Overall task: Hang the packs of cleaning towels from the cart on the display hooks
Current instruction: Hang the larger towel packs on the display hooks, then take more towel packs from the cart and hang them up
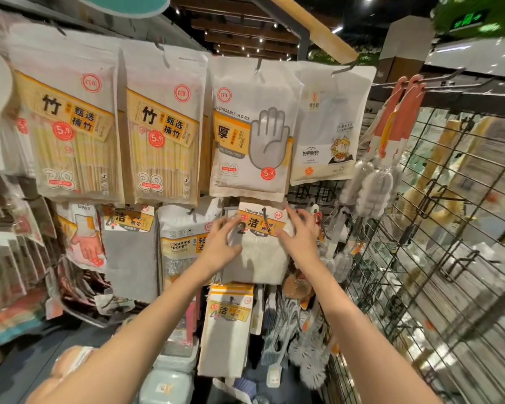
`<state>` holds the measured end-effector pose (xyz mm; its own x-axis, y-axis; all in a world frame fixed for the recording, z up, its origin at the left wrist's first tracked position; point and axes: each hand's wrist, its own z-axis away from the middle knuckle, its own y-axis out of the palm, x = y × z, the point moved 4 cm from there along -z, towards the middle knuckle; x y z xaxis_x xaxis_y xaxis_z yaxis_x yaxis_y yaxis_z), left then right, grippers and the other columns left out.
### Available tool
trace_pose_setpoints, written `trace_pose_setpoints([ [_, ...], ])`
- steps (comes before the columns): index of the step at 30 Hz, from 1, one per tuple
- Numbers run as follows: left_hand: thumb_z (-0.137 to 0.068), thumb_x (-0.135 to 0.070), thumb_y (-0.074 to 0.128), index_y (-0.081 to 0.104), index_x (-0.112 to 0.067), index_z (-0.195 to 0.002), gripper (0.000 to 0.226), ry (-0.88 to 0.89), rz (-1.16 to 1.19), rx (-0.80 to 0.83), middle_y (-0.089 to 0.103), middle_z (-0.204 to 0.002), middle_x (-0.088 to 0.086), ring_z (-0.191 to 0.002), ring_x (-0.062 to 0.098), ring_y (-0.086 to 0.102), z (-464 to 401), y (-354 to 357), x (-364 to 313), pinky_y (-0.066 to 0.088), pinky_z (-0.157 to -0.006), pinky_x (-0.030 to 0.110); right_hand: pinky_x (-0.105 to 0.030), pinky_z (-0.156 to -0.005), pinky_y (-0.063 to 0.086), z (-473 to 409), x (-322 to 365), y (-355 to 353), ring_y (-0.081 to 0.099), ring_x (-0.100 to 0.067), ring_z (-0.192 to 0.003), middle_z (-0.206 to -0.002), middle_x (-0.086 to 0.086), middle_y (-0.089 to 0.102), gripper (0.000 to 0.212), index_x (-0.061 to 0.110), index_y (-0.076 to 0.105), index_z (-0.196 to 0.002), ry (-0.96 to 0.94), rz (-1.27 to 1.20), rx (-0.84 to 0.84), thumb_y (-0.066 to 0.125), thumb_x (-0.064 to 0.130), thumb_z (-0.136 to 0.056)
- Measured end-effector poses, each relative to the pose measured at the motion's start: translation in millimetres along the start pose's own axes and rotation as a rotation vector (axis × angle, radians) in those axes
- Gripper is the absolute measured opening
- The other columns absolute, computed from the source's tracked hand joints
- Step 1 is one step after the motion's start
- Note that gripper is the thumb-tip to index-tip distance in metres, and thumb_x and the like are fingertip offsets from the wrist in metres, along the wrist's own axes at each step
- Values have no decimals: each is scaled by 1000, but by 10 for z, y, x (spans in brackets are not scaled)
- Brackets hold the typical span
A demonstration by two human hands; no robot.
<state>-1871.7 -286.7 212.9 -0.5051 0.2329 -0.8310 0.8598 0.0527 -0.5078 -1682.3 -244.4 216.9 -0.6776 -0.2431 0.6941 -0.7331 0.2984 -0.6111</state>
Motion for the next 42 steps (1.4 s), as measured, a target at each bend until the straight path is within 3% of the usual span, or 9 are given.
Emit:
trace_pose_setpoints([
  [4,-84,2,62,49,-13,-136,57,100,-12,-149,28,-144,13,-140,25,25,319,-101,-64,17,-115,26,-30,-109,22,364,83,-93,28,-23,-133,-140,-4,40,50,20,46,-137,-38,-76,-45,61,25,-90],
  [7,-82,0,63,50,-15,-133,55,155,-26,-224,39,-139,5,-134,19,35,713,-98,-10,27,-112,32,-24,-109,17,773,79,-26,28,-14,-135,-144,2,39,49,21,41,-140,-24,-116,17,55,30,-94],
  [11,-81,1,65,50,-12,-133,56,140,-79,-206,49,-136,6,-129,21,41,1392,224,205,28,-111,33,-24,-112,22,1421,39,136,35,-18,-134,-140,-4,45,49,6,44,-138,-110,-116,80,58,22,-93],
  [14,-81,1,66,50,-8,-134,56,56,-141,-182,50,-137,11,-131,27,40,1888,405,443,25,-113,37,-36,-114,25,1882,-26,332,35,-25,-137,-143,-13,44,55,1,42,-139,-116,29,177,61,22,-91],
  [20,-85,-15,60,41,-14,-142,60,-109,-216,-105,37,-151,4,-145,28,20,2765,578,903,16,-116,55,-46,-117,13,2861,-124,728,19,-20,-144,-152,-6,32,61,11,35,-144,-171,175,403,54,38,-93],
  [22,-86,-23,60,35,-19,-146,65,-145,-280,-106,30,-154,-2,-147,22,10,2927,570,997,6,-118,54,-45,-119,2,3073,-108,845,10,-18,-146,-156,-4,24,65,12,30,-147,-208,208,466,52,41,-94],
  [28,-85,-35,65,18,-31,-151,81,-258,-435,-144,5,-155,-16,-142,10,-15,3301,295,1174,-12,-115,44,-39,-117,-10,3366,21,1158,-4,-8,-144,-158,4,10,72,17,17,-150,-320,274,600,41,53,-93],
  [33,-84,-40,68,16,-33,-151,85,-408,-532,-239,10,-159,-10,-145,15,-13,3827,34,1337,-13,-114,44,-36,-114,-16,3681,219,1506,-17,-2,-138,-159,6,2,73,21,10,-151,-418,280,768,37,55,-93],
  [42,-84,-44,62,15,-31,-152,83,-680,-561,-468,11,-160,-7,-143,11,-15,4755,-519,1580,-15,-112,43,-40,-117,-11,4297,897,1979,-9,-10,-145,-159,2,5,72,19,11,-151,-645,230,927,33,57,-94],
])
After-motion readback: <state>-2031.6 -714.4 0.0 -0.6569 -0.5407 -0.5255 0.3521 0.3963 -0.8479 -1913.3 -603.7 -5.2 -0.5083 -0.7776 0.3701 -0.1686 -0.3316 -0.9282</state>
